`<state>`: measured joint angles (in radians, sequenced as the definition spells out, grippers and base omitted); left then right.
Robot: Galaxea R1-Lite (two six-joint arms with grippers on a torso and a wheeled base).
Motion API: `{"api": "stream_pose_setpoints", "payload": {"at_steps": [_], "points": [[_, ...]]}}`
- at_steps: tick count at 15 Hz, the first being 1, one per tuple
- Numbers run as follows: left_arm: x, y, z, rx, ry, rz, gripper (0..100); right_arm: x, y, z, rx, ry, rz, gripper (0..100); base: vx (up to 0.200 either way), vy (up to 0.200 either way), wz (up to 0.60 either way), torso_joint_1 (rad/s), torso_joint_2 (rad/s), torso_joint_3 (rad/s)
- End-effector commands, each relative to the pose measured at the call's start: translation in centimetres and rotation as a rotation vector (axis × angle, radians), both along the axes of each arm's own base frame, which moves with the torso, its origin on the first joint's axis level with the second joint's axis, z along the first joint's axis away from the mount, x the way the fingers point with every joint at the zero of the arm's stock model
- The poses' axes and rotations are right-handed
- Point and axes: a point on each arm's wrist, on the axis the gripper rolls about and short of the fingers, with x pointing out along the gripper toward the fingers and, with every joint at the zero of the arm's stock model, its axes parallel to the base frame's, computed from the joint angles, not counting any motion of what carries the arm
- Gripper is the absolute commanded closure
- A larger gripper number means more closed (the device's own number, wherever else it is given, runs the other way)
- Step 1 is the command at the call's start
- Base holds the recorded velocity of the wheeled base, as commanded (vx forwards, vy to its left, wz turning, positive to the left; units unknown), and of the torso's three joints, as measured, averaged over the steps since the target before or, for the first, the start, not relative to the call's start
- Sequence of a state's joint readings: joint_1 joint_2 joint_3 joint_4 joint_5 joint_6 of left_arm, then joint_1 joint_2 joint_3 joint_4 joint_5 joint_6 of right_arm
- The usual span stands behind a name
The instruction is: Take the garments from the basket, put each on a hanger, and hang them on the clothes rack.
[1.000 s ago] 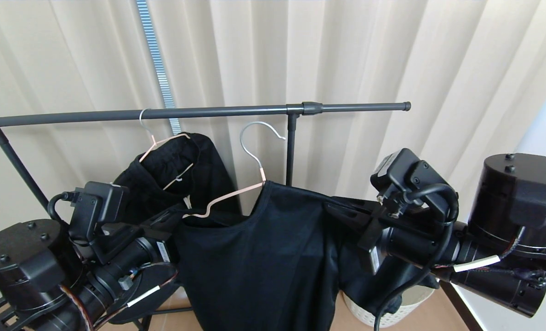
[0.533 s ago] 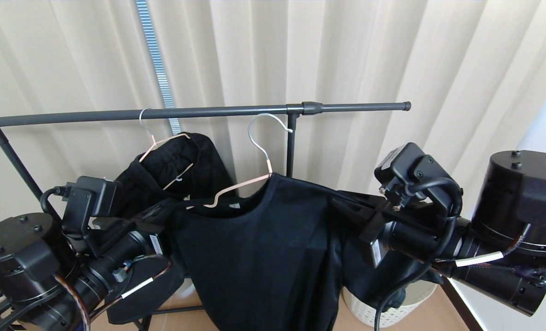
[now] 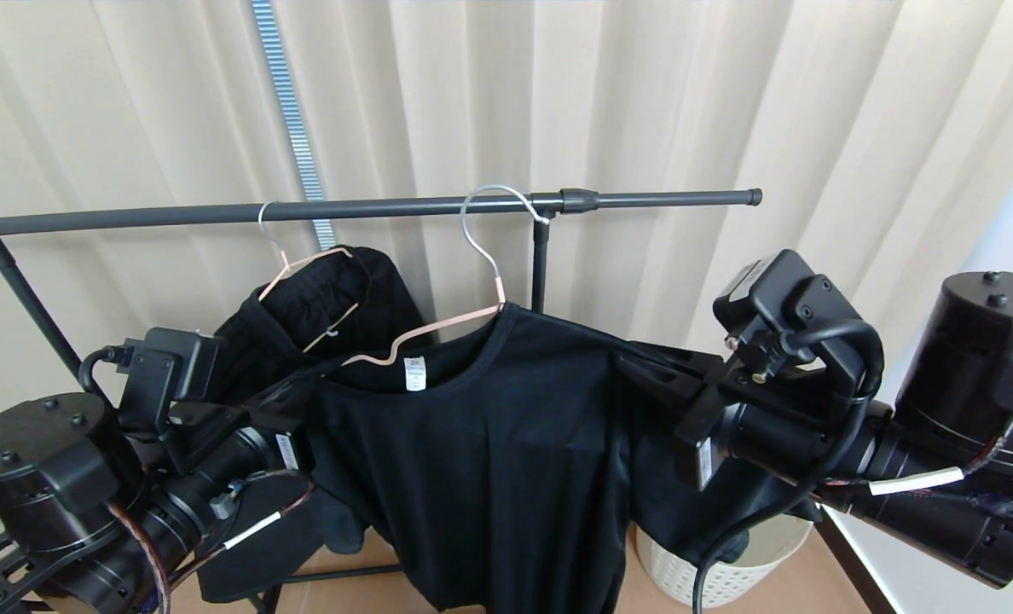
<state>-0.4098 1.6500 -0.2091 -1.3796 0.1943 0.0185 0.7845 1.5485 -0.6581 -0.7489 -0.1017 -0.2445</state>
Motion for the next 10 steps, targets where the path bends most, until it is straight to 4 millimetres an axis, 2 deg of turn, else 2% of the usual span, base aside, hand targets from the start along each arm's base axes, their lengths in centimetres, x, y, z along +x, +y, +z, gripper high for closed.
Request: {"api": "stream_pose_setpoints", "payload": {"at_steps": [1,5,7,8,10], "points": [[0.1,0.0,0.0,-0.001,-0.003,0.002,100,-0.1,0.6,-0.9,-0.026,0.025,0.018,100,0.0,0.0,0.0,0.0,0.0,0.0],[0.2,0.3,0.0,-0.001,-0.003,0.015,100,-0.5,0.3,-1.5,-0.038,0.053,0.102,100,0.0,0.0,0.0,0.0,0.0,0.0],[0.1,0.2,0.0,-0.001,-0.001,0.007,100,-0.5,0.8,-1.8,-0.043,0.061,0.114,100,0.0,0.0,0.0,0.0,0.0,0.0],[-0.1,0.0,-0.1,-0.001,0.002,-0.005,100,-0.6,1.8,-2.5,-0.053,0.075,0.134,100,0.0,0.0,0.0,0.0,0.0,0.0],[-0.5,-0.3,0.2,-0.006,-0.006,-0.024,100,-0.5,2.0,-2.6,-0.043,0.093,0.132,100,0.0,0.0,0.0,0.0,0.0,0.0]]}}
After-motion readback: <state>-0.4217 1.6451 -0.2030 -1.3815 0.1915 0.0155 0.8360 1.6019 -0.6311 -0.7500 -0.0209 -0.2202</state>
